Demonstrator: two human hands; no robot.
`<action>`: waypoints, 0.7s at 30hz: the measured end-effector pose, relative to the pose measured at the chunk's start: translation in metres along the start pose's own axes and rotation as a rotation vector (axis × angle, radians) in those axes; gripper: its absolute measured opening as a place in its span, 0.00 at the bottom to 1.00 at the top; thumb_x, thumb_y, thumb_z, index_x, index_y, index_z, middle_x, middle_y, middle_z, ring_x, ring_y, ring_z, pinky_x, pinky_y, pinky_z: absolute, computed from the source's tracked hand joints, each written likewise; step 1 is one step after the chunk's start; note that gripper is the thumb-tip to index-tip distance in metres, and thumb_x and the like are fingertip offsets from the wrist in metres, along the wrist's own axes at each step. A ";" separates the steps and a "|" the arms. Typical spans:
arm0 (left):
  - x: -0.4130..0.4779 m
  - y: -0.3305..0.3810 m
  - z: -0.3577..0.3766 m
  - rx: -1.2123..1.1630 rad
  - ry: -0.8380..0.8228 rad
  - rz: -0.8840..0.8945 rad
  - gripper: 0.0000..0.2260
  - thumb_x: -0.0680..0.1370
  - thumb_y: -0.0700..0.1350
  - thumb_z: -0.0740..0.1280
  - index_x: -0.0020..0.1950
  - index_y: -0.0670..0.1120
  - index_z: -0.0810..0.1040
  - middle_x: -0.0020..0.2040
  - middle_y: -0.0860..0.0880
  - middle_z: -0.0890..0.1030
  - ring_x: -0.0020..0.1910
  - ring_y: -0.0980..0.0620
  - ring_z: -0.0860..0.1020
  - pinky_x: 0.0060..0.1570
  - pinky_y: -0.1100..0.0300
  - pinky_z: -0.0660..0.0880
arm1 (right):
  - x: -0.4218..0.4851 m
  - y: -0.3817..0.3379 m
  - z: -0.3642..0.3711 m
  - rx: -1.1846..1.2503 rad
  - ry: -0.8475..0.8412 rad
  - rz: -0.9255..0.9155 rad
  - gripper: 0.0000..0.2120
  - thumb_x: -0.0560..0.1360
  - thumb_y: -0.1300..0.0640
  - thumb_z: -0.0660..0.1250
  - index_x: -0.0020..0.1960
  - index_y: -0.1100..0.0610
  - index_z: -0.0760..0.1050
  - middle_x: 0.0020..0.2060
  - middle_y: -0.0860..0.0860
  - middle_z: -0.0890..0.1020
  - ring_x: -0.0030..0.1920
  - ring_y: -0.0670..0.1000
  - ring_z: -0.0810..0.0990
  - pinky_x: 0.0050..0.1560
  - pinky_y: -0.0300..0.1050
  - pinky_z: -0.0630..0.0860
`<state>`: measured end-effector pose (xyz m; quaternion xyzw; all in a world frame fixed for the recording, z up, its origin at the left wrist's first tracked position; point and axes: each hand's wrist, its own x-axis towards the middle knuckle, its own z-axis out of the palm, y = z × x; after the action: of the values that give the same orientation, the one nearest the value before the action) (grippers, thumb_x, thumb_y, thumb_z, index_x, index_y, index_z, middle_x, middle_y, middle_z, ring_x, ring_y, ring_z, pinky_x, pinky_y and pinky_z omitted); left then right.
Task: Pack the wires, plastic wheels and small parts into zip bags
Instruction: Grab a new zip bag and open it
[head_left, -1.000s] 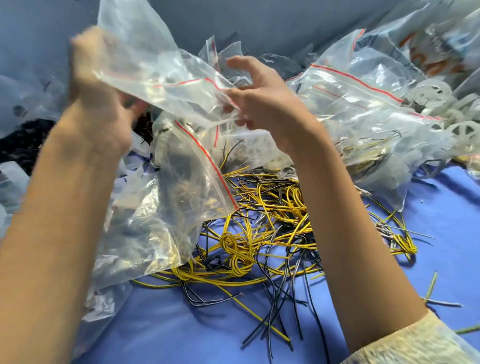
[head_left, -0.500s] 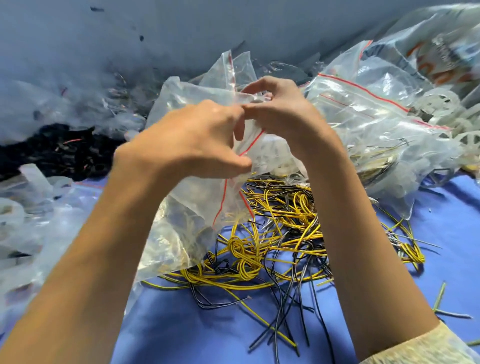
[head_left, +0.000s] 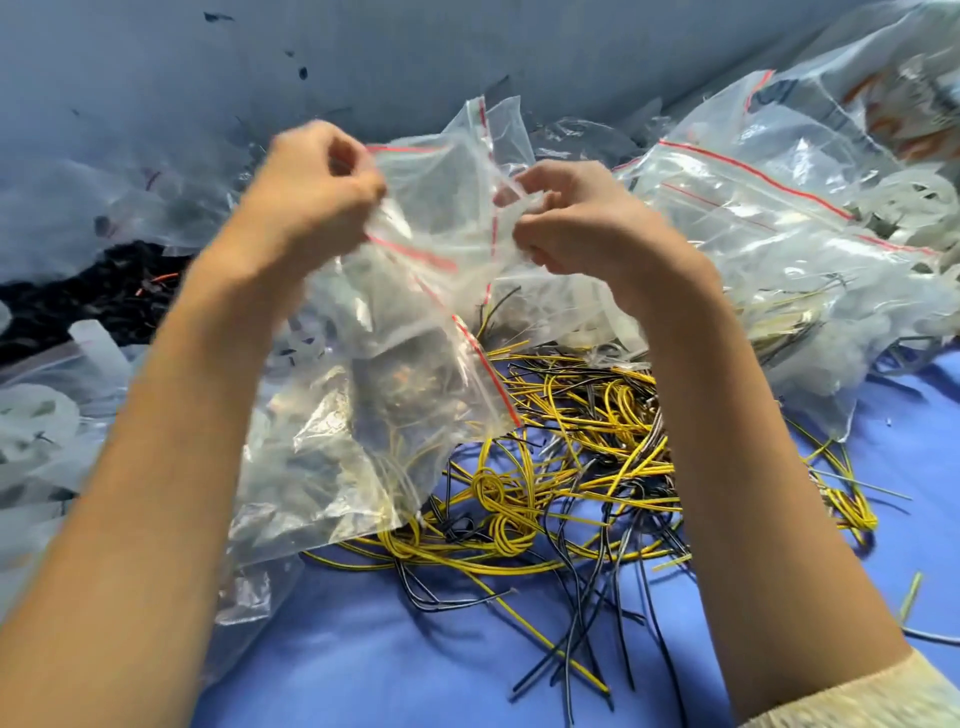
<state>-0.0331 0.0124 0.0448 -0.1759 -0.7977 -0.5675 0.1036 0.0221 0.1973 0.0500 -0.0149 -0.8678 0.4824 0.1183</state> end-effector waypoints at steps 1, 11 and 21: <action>0.004 -0.003 -0.013 -0.045 0.035 0.002 0.07 0.69 0.42 0.68 0.37 0.51 0.71 0.31 0.53 0.73 0.21 0.62 0.69 0.23 0.69 0.66 | 0.001 0.001 -0.005 0.012 0.043 0.009 0.12 0.71 0.68 0.62 0.47 0.53 0.77 0.27 0.49 0.73 0.24 0.42 0.70 0.27 0.33 0.66; 0.014 -0.082 -0.055 0.678 -0.277 -0.171 0.11 0.74 0.41 0.70 0.55 0.51 0.79 0.54 0.45 0.81 0.48 0.51 0.74 0.50 0.59 0.68 | -0.004 -0.004 -0.011 0.185 -0.010 -0.009 0.13 0.72 0.71 0.65 0.49 0.56 0.69 0.39 0.54 0.78 0.25 0.41 0.78 0.29 0.34 0.76; 0.006 -0.081 -0.046 0.923 0.020 -0.229 0.08 0.72 0.42 0.70 0.47 0.54 0.81 0.56 0.40 0.80 0.55 0.36 0.76 0.53 0.48 0.74 | -0.001 -0.002 0.005 -0.313 -0.111 -0.184 0.11 0.71 0.65 0.68 0.48 0.52 0.81 0.38 0.43 0.79 0.31 0.33 0.74 0.31 0.25 0.66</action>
<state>-0.0725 -0.0533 -0.0078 -0.0170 -0.9797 -0.1634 0.1151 0.0217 0.1916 0.0489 0.0730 -0.9352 0.3286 0.1102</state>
